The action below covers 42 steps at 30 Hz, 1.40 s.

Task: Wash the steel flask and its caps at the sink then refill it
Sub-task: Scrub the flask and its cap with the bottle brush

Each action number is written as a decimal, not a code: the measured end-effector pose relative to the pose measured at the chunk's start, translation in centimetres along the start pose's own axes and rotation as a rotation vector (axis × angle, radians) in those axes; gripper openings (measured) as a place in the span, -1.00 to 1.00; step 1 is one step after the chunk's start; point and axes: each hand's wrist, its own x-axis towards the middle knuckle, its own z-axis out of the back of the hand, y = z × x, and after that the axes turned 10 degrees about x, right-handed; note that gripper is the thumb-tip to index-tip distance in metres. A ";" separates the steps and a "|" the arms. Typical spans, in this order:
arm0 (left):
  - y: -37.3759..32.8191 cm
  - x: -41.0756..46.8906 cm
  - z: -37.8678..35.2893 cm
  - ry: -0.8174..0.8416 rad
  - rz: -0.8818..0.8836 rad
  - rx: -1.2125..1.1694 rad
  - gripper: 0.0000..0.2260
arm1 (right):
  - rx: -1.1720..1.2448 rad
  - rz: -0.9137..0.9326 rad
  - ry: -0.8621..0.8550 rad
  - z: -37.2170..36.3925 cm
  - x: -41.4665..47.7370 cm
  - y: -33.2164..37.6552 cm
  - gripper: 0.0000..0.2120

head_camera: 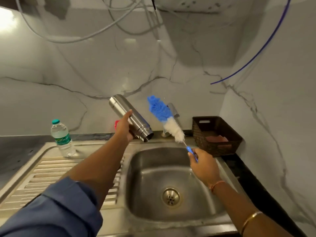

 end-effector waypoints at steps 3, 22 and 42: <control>-2.0 1.3 -0.3 -0.038 -0.034 0.001 -0.49 | 0.064 0.049 -0.026 -0.3 -0.3 -0.9 -0.87; -7.0 5.1 -4.1 0.021 -0.126 -0.148 -0.48 | -0.088 0.294 -0.028 -1.9 0.6 -5.1 -0.86; -4.9 6.3 -2.3 0.091 -0.126 -0.063 -0.70 | 0.349 0.037 0.077 -0.9 2.6 -5.2 -0.77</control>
